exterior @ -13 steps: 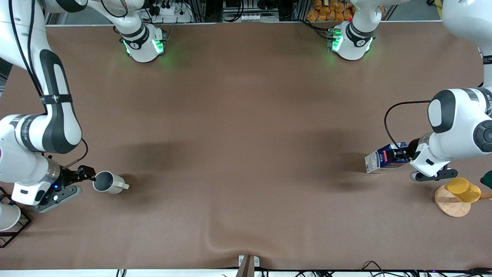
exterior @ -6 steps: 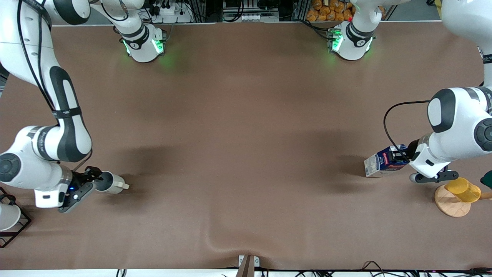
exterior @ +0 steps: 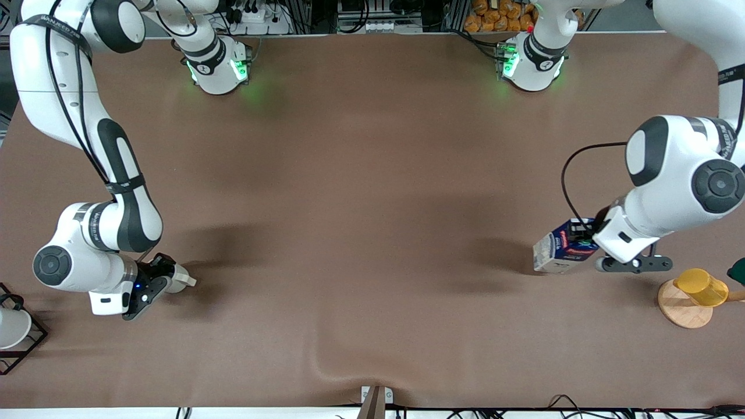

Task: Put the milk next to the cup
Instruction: 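Carry the carton with the left gripper while the right gripper carries the mug, then set the mug down with the right gripper and release it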

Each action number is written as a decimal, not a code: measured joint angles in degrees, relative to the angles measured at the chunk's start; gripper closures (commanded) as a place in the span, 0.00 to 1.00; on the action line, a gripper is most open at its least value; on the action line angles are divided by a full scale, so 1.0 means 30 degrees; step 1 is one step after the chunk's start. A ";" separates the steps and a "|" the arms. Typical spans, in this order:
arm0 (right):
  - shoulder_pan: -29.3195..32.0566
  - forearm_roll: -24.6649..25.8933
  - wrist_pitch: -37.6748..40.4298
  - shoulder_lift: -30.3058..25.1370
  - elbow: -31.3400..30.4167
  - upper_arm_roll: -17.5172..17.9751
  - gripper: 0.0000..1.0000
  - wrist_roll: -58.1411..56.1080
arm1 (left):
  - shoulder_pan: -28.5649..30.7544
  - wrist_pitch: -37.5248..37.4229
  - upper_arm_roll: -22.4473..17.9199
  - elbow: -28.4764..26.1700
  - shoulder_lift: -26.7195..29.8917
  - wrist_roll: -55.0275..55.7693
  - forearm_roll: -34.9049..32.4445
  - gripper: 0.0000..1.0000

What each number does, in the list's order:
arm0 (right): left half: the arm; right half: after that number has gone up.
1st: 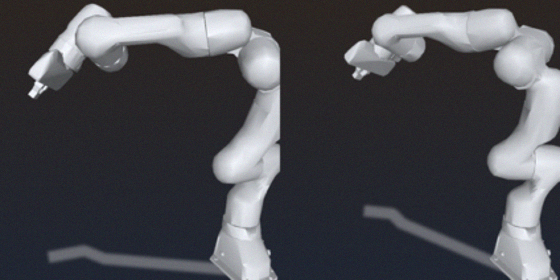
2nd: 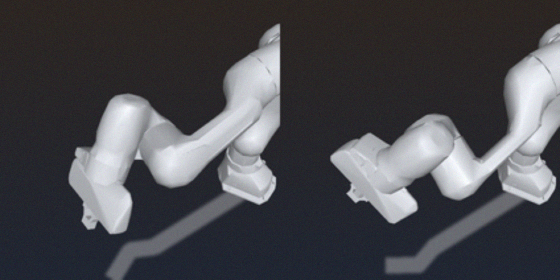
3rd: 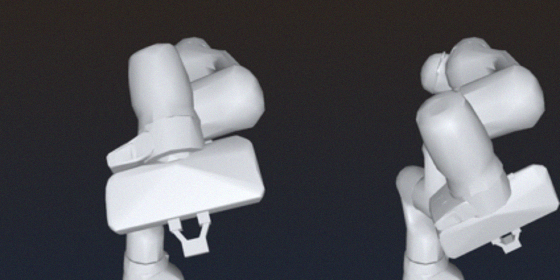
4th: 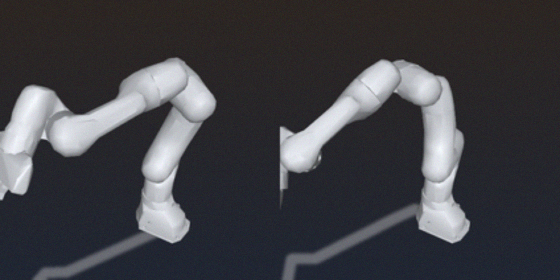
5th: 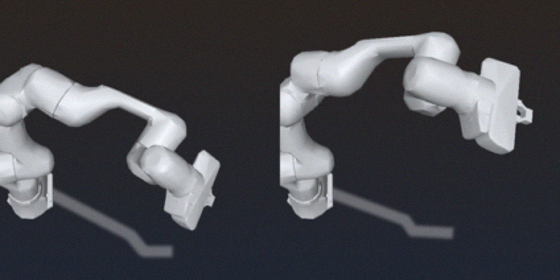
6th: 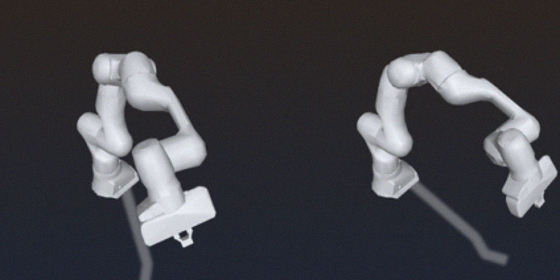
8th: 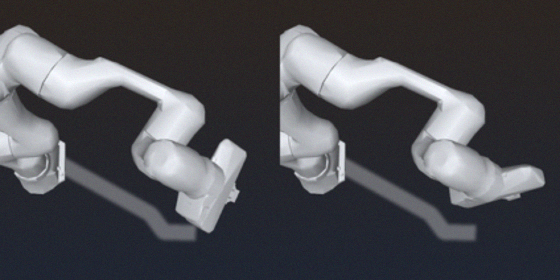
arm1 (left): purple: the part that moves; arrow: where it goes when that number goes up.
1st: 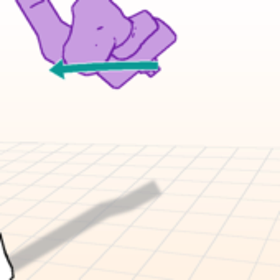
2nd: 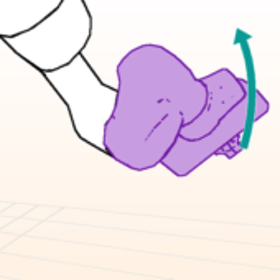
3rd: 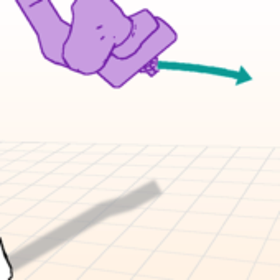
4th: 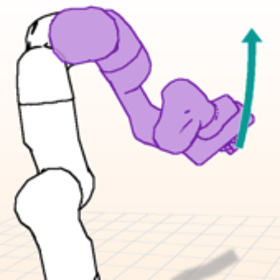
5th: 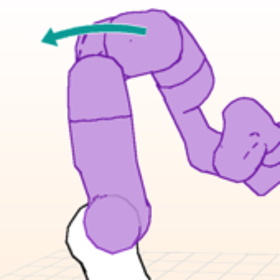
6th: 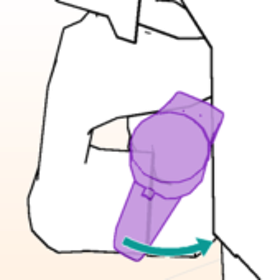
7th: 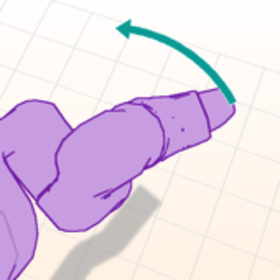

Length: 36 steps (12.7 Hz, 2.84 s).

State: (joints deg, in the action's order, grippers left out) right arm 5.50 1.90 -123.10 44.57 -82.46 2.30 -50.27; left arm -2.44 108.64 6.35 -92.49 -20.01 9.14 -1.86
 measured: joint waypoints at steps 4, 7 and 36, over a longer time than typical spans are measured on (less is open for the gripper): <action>0.0192 -0.0871 0.0017 0.0009 0.0127 -0.0044 1.00 0.0774 | -0.0233 -0.1708 0.2154 0.1119 0.0140 0.2889 0.0000 0.57; 0.0426 -0.3228 0.0048 -0.0033 0.0390 -0.0053 1.00 0.1215 | -0.0257 -0.2362 0.3311 0.1324 0.0327 0.4548 0.0000 0.57; -1.5009 -0.1850 -0.3551 0.0887 0.1433 0.0199 1.00 3.4805 | -0.0525 -0.5903 0.7634 0.1043 0.1114 0.8693 -0.0001 0.57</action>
State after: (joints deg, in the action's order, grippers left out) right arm -39.53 -3.65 -133.75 47.23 -78.17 2.89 54.14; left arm -4.01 90.93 29.25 -89.36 -16.67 35.22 -1.86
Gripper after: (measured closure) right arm 0.956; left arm 0.568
